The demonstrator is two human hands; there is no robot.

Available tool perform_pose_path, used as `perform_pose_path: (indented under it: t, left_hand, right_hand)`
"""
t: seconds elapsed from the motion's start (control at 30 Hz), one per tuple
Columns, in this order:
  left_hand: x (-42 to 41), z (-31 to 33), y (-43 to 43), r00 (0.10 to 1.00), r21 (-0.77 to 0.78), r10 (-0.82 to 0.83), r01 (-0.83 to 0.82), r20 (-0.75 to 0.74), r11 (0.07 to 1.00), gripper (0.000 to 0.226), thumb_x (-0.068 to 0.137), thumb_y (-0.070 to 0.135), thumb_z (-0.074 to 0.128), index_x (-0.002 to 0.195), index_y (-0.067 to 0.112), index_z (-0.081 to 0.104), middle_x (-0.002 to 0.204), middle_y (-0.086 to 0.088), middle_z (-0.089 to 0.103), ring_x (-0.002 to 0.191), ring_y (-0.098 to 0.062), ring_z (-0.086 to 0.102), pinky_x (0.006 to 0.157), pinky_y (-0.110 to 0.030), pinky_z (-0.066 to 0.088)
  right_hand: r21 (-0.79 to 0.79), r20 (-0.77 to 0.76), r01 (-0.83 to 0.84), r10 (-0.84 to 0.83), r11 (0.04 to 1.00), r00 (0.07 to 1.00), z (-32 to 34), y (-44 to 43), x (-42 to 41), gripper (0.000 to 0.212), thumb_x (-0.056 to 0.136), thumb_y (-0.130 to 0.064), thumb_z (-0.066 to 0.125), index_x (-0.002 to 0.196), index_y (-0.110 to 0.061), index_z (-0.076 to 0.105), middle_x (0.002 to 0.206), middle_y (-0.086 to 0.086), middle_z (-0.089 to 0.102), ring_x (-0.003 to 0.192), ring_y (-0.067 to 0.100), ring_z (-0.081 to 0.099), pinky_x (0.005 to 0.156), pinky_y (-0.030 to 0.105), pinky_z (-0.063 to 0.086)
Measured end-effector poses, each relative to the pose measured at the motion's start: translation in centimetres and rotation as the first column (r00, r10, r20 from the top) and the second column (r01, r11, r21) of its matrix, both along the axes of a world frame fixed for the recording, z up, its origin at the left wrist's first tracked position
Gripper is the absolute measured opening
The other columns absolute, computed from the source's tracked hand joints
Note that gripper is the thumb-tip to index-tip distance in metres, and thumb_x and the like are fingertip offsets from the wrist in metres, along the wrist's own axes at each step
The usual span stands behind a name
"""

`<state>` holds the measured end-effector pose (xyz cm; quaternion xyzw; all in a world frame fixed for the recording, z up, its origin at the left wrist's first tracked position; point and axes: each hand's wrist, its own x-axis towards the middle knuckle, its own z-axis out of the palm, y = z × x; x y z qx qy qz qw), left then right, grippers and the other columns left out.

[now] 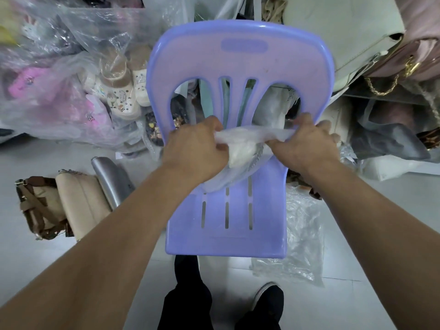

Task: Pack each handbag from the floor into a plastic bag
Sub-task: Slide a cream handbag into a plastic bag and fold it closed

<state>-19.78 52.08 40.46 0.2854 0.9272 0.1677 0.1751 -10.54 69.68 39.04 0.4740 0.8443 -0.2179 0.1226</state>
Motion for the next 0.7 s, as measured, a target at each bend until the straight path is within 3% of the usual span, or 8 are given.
perform_pose_path:
  t: [0.03,0.1,0.17,0.2,0.37,0.47,0.57,0.7]
  left_hand:
    - [0.4,0.2,0.4,0.995,0.016,0.021,-0.023,0.094,1.0,0.041,0.091,0.025,0.053,0.132,0.025,0.055,0.119,-0.008,0.068,0.111,-0.033,0.061,0.093,-0.035,0.047]
    - [1.4,0.1,1.1,0.962,0.014,0.023,-0.028,0.272,0.999,0.042,0.096,0.021,0.048,0.137,0.022,0.055,0.127,-0.008,0.065,0.114,-0.031,0.061,0.089,-0.03,0.047]
    - [2.9,-0.1,1.6,0.912,0.026,-0.009,-0.001,0.409,1.0,0.035,0.097,0.02,0.048,0.129,0.018,0.062,0.118,-0.006,0.069,0.105,-0.029,0.065,0.08,-0.028,0.049]
    - [3.7,-0.1,1.8,0.887,0.038,-0.036,0.021,0.46,0.999,0.033,0.096,0.021,0.05,0.126,0.019,0.064,0.115,-0.004,0.07,0.102,-0.027,0.066,0.079,-0.028,0.051]
    - [6.1,-1.8,2.3,0.705,0.17,-0.224,0.147,0.673,0.974,0.022,0.088,0.037,0.064,0.104,0.023,0.069,0.1,0.003,0.07,0.097,-0.017,0.066,0.086,-0.032,0.053]
    - [6.5,-2.4,1.7,0.601,0.235,-0.068,-0.205,0.797,0.95,0.022,0.084,0.038,0.064,0.08,0.022,0.079,0.087,-0.002,0.075,0.09,-0.017,0.069,0.088,-0.035,0.053]
    - [5.3,-3.5,1.5,0.474,0.202,0.273,-0.731,0.837,0.652,0.033,0.094,0.021,0.057,0.07,0.009,0.076,0.058,-0.004,0.066,0.062,-0.02,0.061,0.071,-0.026,0.056]
    - [3.4,-6.4,0.2,0.177,0.029,0.492,-0.956,0.852,0.293,0.024,0.099,0.019,0.052,0.086,0.008,0.07,0.066,-0.001,0.058,0.068,-0.021,0.056,0.064,-0.03,0.053]
  right_hand:
    - [-0.186,0.034,0.185,-0.182,0.965,0.983,-0.1,0.1,0.3,0.087,0.085,-0.075,0.057,0.148,-0.02,0.032,0.14,0.015,0.047,0.129,0.042,0.048,0.094,0.049,0.049]
    - [-0.652,0.128,0.471,-0.526,0.595,0.841,-0.4,0.2,0.5,0.084,0.089,-0.072,0.054,0.153,-0.026,0.026,0.142,0.02,0.048,0.115,0.048,0.061,0.084,0.057,0.058]
    - [-0.877,0.255,0.455,-0.651,0.156,0.715,-0.6,0.1,0.7,0.073,0.092,-0.059,0.056,0.153,-0.029,0.029,0.134,0.032,0.052,0.102,0.06,0.065,0.079,0.068,0.056]
    - [-0.903,0.263,0.42,-0.656,0.091,0.708,-0.6,0.1,0.6,0.073,0.091,-0.058,0.056,0.153,-0.027,0.032,0.131,0.035,0.055,0.1,0.063,0.065,0.081,0.073,0.053]
    - [-0.833,0.196,0.416,-0.508,0.365,0.839,-0.8,-1.1,-0.6,0.083,0.072,-0.083,0.065,0.129,-0.025,0.05,0.112,0.017,0.068,0.082,0.04,0.077,0.075,0.06,0.06]
    - [-0.685,0.17,0.364,-0.349,0.63,0.922,-2.6,-1.7,0.0,0.093,0.055,-0.082,0.078,0.126,-0.024,0.057,0.101,0.006,0.075,0.082,0.031,0.077,0.066,0.05,0.062]
    - [-0.682,0.072,0.362,-0.433,0.635,0.898,-4.5,-1.4,1.2,0.088,0.057,-0.046,0.09,0.132,-0.019,0.052,0.11,0.006,0.071,0.087,0.03,0.074,0.053,0.04,0.061]
    - [-0.699,-0.013,0.316,-0.454,0.641,0.891,-4.8,-0.7,2.7,0.061,0.069,-0.023,0.085,0.124,-0.022,0.058,0.11,0.004,0.071,0.091,0.027,0.072,0.061,0.039,0.061]
